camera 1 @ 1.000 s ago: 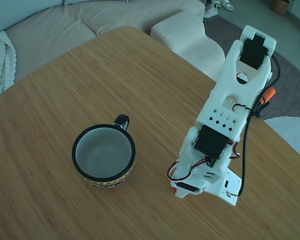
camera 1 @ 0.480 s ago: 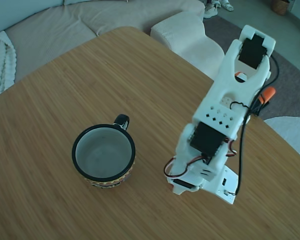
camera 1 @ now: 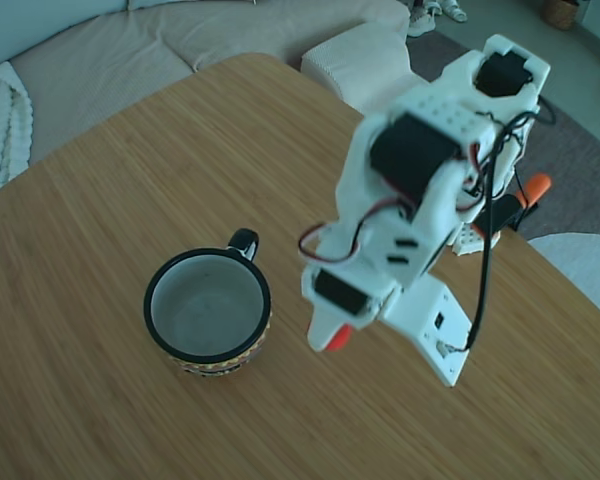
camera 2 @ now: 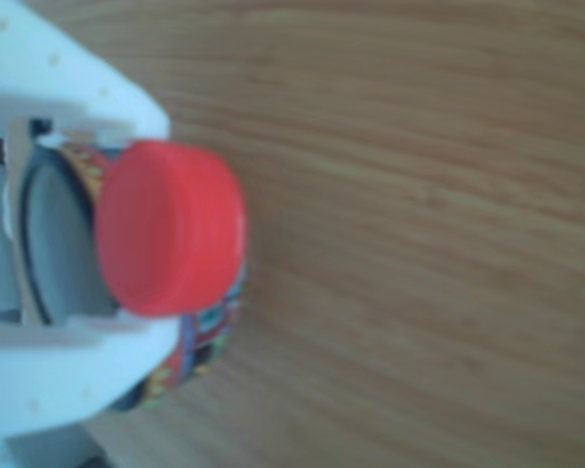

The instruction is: Grasp a red cap and put it in the cup.

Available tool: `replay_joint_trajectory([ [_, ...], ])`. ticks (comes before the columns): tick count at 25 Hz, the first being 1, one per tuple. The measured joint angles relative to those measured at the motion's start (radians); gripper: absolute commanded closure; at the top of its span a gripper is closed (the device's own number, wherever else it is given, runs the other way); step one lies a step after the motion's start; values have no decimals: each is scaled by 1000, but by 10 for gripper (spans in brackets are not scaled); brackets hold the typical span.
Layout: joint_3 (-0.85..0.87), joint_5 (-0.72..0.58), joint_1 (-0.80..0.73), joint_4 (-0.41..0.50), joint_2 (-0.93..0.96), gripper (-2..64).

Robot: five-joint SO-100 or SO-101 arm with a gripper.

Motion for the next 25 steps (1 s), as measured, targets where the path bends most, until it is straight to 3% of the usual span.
replay_joint_trajectory([
  [5, -94, 0, 44, 120, 153, 459],
  [10, -153, 0, 146, 179, 298, 458],
  [17, -153, 0, 264, 186, 367, 458],
  [20, -153, 0, 301, 146, 367, 458],
  [25, -213, 0, 301, 126, 273, 458],
])
